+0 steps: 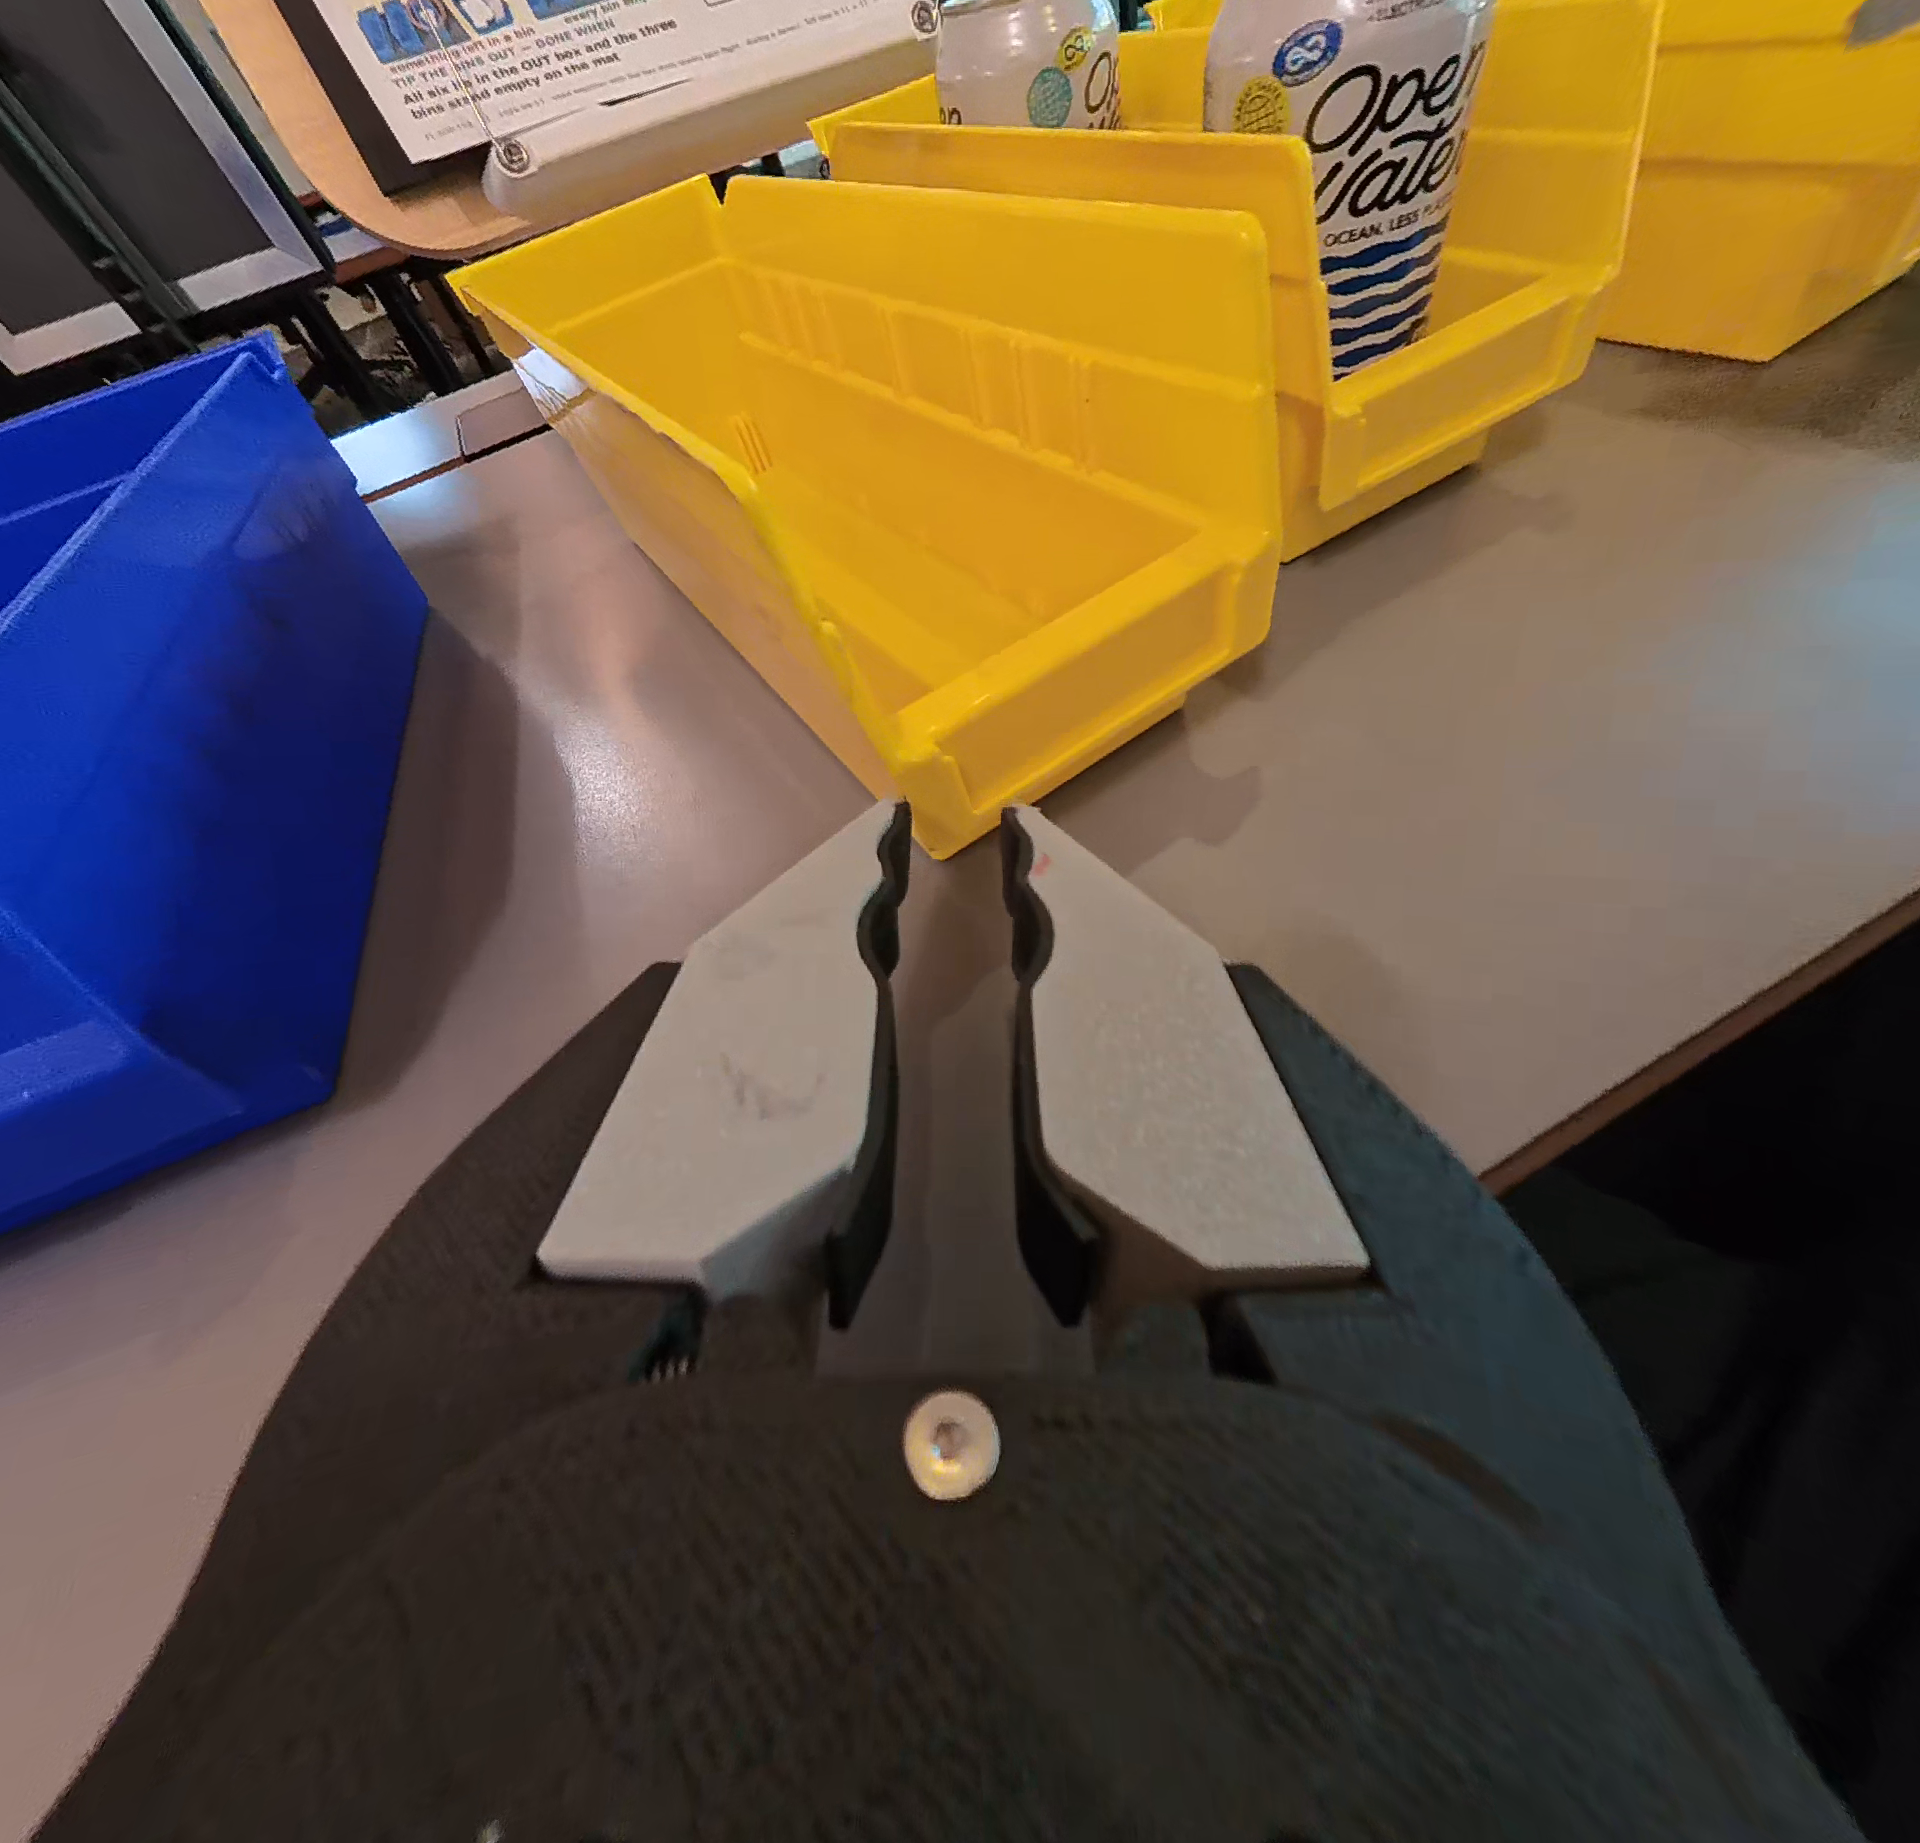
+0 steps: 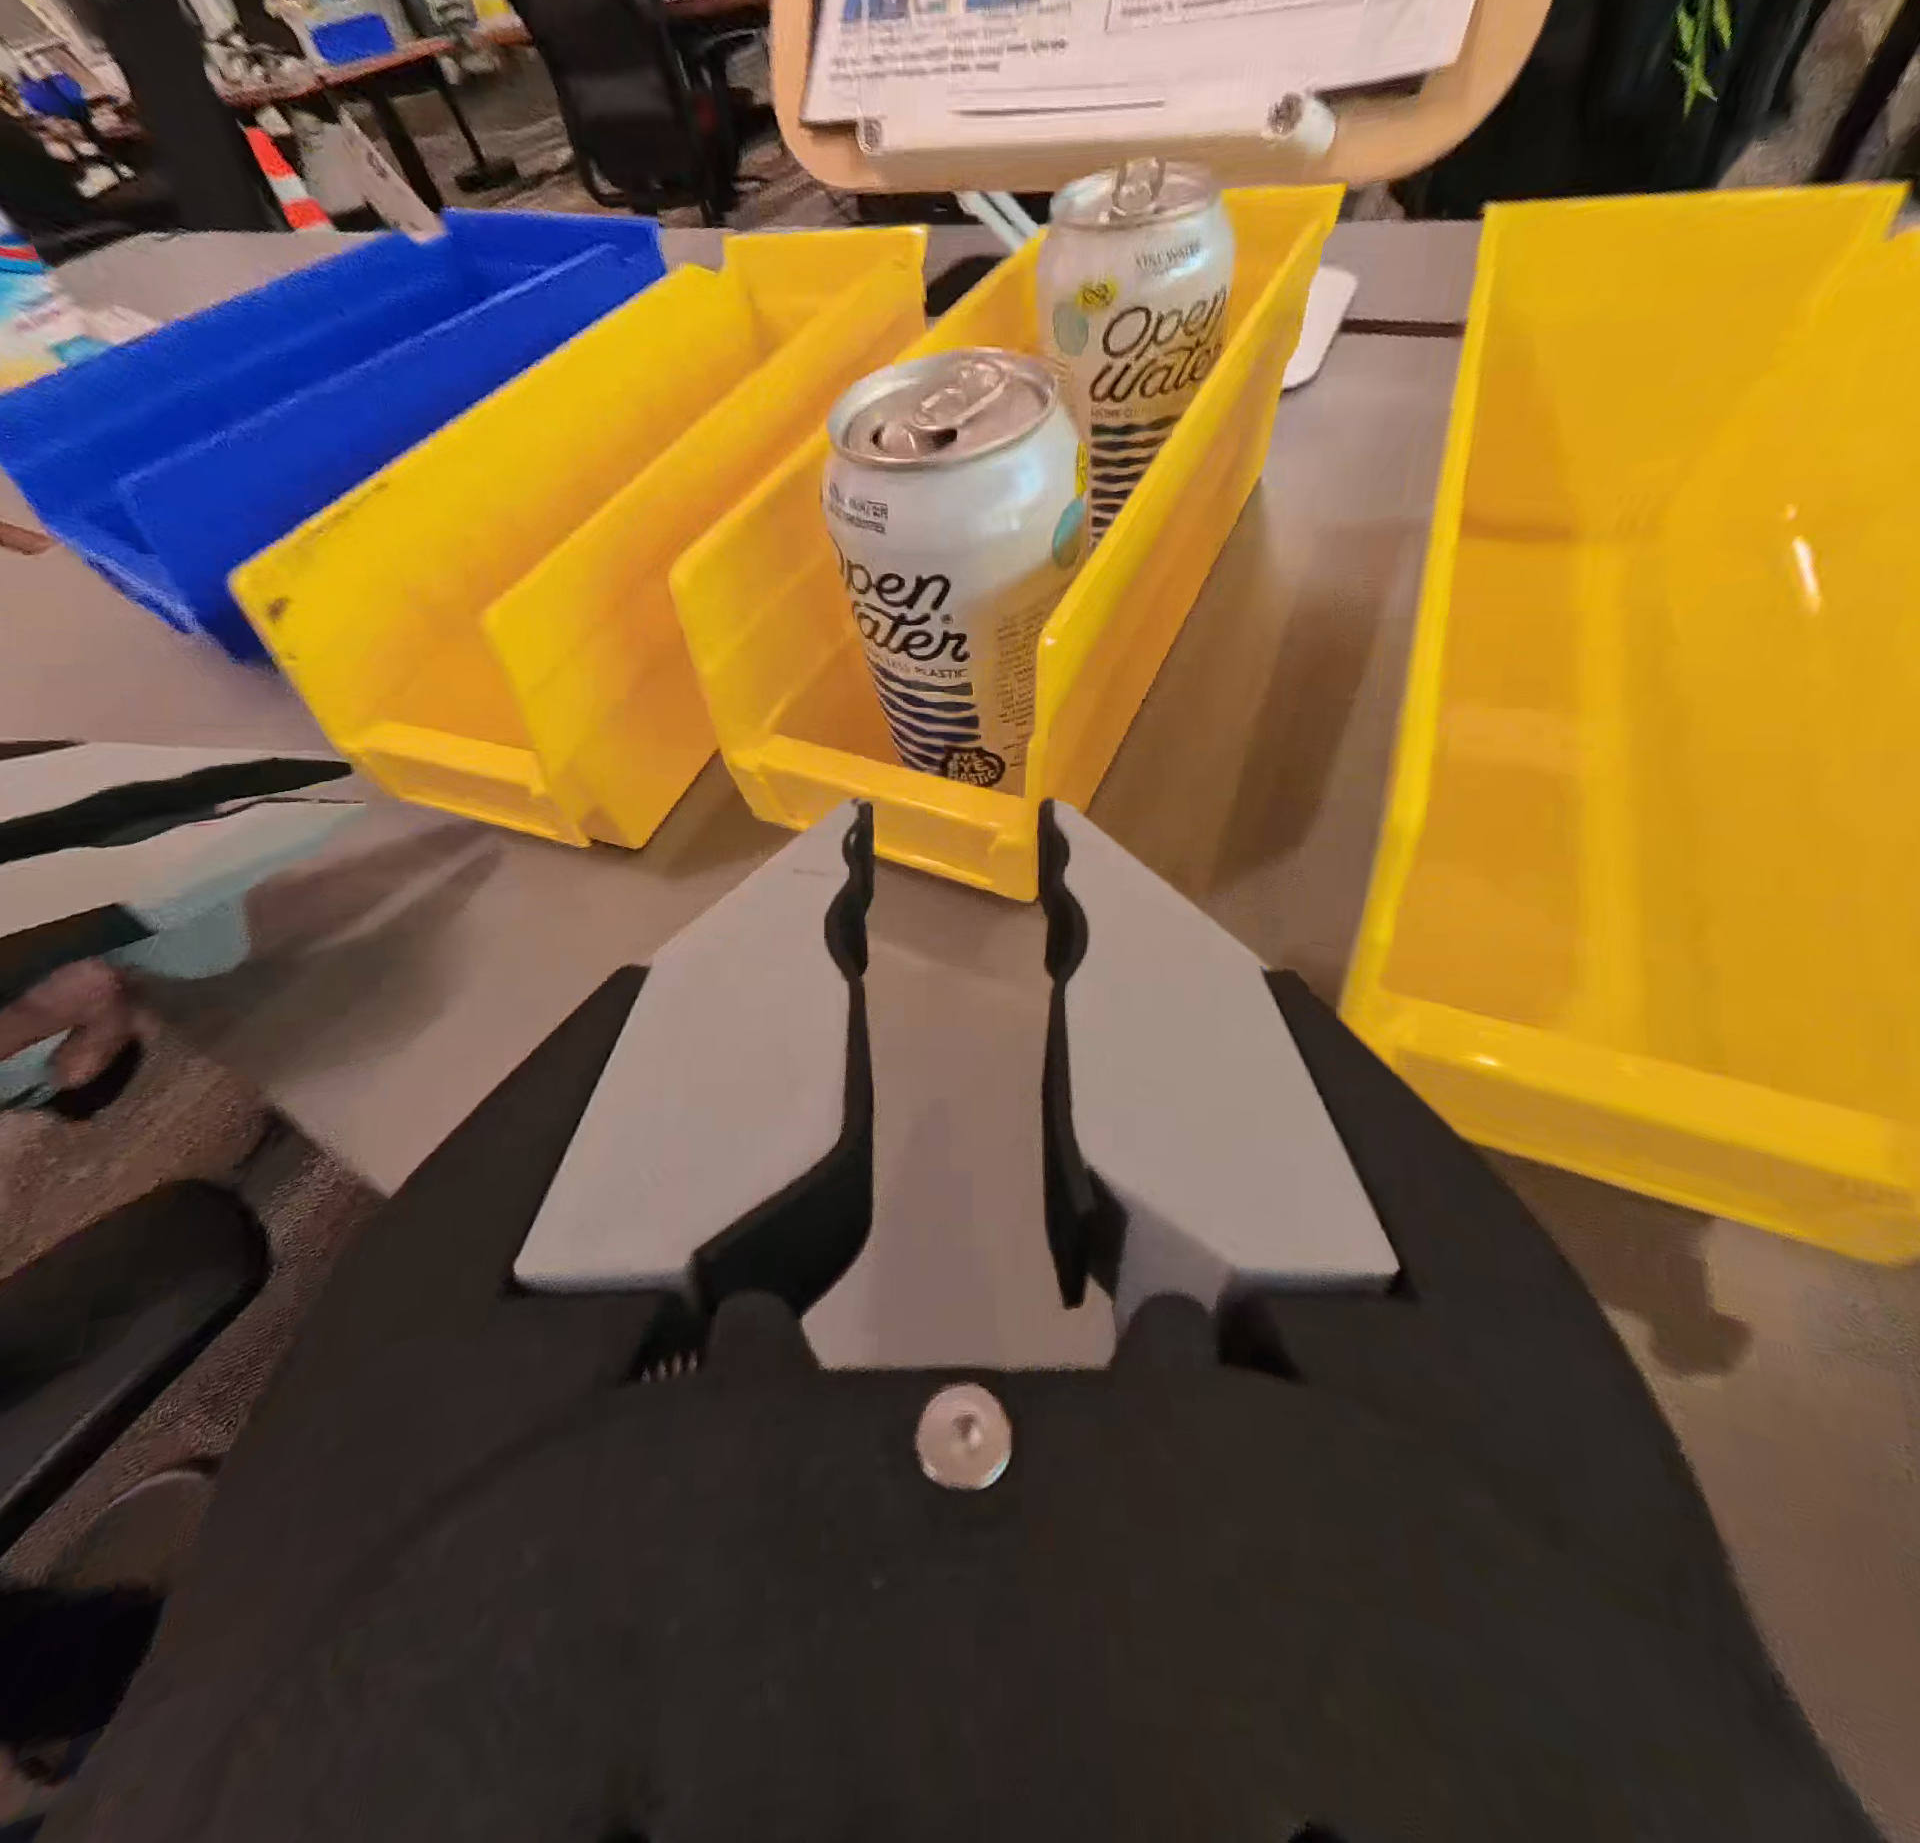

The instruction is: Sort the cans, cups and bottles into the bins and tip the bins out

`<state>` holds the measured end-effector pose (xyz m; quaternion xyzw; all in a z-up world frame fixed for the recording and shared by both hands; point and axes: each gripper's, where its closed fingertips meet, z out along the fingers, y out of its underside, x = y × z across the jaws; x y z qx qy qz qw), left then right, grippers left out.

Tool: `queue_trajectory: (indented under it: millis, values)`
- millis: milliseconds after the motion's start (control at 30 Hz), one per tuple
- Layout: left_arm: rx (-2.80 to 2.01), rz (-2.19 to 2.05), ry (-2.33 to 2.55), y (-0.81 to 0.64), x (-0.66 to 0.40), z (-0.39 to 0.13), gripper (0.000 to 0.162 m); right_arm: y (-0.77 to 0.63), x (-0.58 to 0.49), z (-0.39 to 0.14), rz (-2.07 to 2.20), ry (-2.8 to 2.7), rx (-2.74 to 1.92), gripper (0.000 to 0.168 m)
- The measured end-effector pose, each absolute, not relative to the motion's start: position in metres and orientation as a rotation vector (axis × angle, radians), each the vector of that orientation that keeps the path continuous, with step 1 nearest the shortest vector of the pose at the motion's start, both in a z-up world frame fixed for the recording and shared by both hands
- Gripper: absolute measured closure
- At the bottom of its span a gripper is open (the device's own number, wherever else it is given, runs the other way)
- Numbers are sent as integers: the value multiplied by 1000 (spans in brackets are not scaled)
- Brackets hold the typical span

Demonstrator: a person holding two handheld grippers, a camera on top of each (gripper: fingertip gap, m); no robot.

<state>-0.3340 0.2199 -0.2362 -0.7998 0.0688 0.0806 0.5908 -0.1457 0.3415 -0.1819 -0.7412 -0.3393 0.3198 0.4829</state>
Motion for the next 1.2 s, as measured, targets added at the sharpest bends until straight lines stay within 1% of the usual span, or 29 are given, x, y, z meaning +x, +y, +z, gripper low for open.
queue_trajectory:
  millis: [233,300,500,567,633,700,867,1200]
  values:
    - [-1866,197,158,220,-335,-238,149,373,-170,-214,683,-748,-1849,135]
    - [-1868,197,161,220,-335,-238,149,380,-174,-217,645,-748,-1851,134]
    - [-1863,199,177,220,-333,-238,149,408,-187,-221,566,-716,-1875,137]
    - [-1863,200,181,220,-333,-238,150,414,-192,-223,542,-725,-1880,134]
    - [-1861,199,187,219,-332,-239,150,416,-197,-224,552,-732,-1890,142]
    - [-1860,199,191,219,-332,-239,150,415,-202,-224,546,-763,-1873,146]
    - [-1859,198,194,219,-331,-239,151,426,-190,-224,495,-748,-1881,168]
    - [-1865,219,206,219,-331,-240,152,419,-156,-223,571,-716,-1886,168]
